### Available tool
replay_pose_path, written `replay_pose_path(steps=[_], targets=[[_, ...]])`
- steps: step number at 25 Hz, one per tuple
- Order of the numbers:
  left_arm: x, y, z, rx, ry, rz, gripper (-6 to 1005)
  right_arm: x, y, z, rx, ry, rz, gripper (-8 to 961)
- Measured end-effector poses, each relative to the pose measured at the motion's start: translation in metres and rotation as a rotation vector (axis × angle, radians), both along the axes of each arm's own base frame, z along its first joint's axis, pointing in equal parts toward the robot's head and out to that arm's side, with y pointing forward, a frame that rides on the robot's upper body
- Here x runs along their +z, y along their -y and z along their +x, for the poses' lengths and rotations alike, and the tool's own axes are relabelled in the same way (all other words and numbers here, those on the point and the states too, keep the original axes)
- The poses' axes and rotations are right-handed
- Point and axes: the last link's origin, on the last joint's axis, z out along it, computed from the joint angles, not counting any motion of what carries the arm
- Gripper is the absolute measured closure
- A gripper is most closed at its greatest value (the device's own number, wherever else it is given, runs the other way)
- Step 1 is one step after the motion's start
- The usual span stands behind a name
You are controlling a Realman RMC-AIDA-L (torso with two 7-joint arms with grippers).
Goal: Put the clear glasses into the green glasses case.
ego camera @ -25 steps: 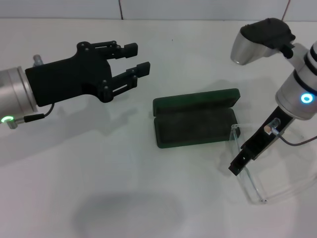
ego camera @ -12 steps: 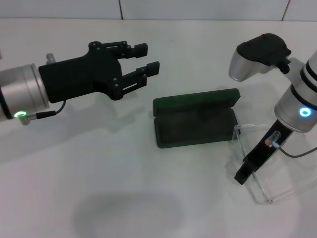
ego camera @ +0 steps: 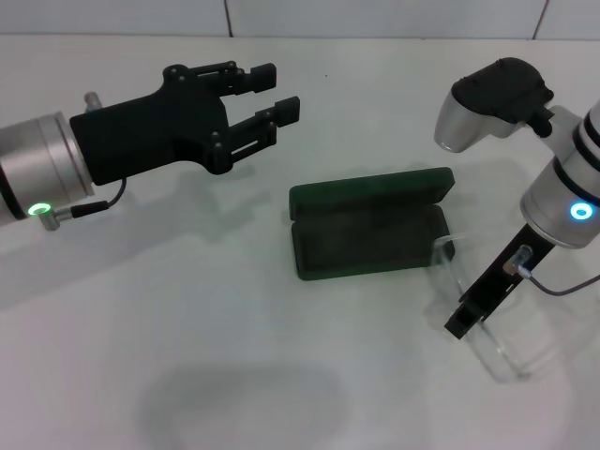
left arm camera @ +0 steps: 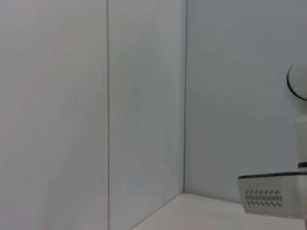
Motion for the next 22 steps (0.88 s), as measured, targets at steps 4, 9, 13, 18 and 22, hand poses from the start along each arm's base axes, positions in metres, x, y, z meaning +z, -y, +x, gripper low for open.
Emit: replay_pose_path(steps=[4, 9, 13, 18, 22], targets=[[0.001, -0.001, -0.003, 0.017, 0.012, 0.003, 545, 0.000, 0.001, -0.001, 0.023, -0.009, -0.015, 606], [0.002, -0.001, -0.004, 0.028, 0.025, 0.002, 545, 0.003, 0.002, -0.009, 0.054, -0.054, -0.036, 682], [0.004, -0.002, -0.009, 0.063, 0.075, 0.014, 541, 0.017, 0.002, -0.013, 0.063, -0.136, -0.040, 743], [0.009, -0.004, -0.019, 0.115, 0.114, 0.032, 504, 0.041, 0.004, -0.013, 0.072, -0.297, -0.045, 777], [0.007, -0.003, -0.022, 0.128, 0.125, 0.021, 468, 0.065, 0.011, -0.010, 0.139, -0.517, -0.053, 796]])
